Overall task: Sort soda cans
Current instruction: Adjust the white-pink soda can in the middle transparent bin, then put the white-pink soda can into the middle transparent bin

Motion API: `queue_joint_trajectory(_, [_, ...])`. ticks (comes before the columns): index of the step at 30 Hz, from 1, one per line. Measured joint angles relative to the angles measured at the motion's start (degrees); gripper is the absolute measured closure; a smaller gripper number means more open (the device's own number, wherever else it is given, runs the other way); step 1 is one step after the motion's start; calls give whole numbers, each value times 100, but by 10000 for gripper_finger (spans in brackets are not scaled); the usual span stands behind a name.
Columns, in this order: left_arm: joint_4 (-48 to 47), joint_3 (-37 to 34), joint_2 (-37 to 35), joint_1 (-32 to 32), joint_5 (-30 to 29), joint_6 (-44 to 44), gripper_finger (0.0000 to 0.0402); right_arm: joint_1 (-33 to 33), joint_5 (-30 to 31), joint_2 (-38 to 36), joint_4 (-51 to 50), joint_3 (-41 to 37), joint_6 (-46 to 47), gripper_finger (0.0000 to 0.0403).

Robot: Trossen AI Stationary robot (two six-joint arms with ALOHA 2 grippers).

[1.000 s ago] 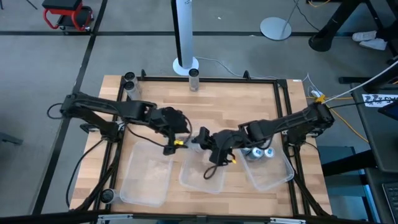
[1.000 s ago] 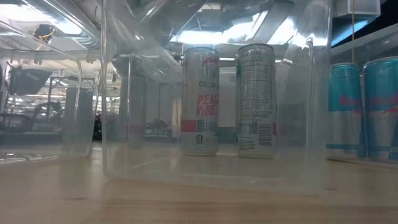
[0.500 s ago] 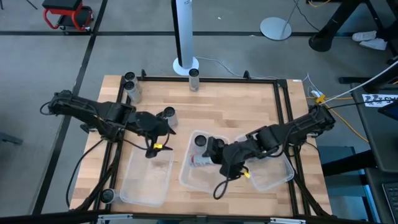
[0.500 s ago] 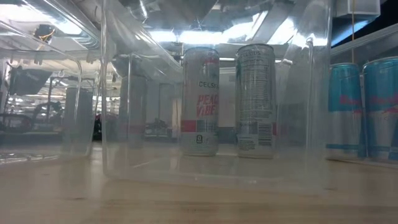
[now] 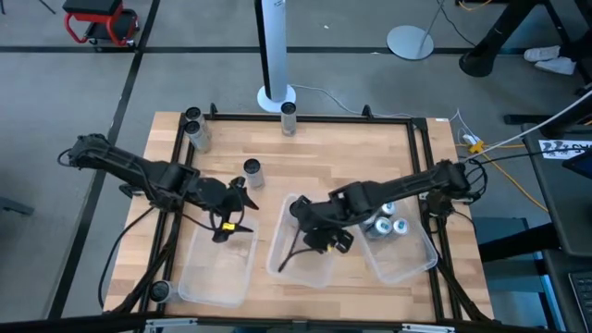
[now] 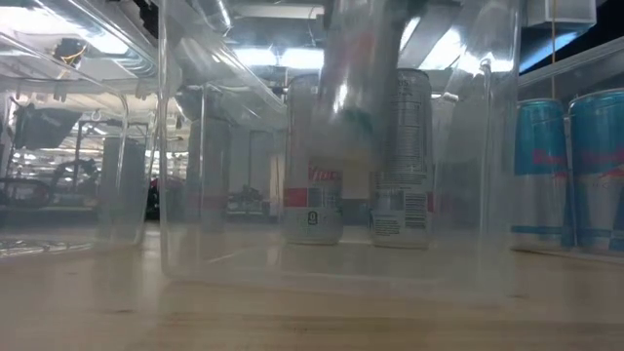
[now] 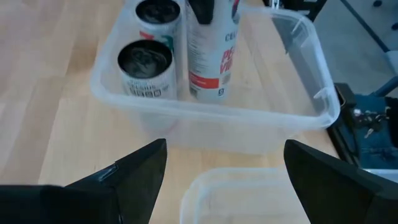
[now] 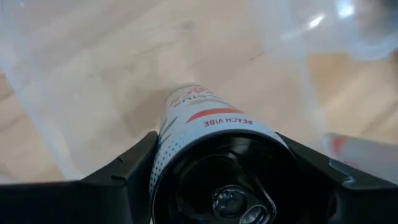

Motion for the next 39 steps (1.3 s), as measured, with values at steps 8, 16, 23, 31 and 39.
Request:
queue_joint_trajectory(8, [134, -54, 0, -33, -3, 174, 89, -7, -439, 563, -376, -4, 381, 144])
queue_joint_trajectory(16, [208, -54, 2, -33, -2, 191, 89, -16, -352, 823, -494, 0, 451, 139])
queue_joint_trajectory(23, [213, -54, 2, -33, -2, 168, 89, -9, -250, 809, -491, 0, 455, 79])
queue_joint_trajectory(31, [220, -54, 4, -31, -2, 115, 89, 45, -539, 799, -1032, 486, 469, 37])
queue_joint_trajectory(39, [215, -54, 4, -13, -25, -8, 89, 279, -272, 790, -1967, 1736, 671, 39])
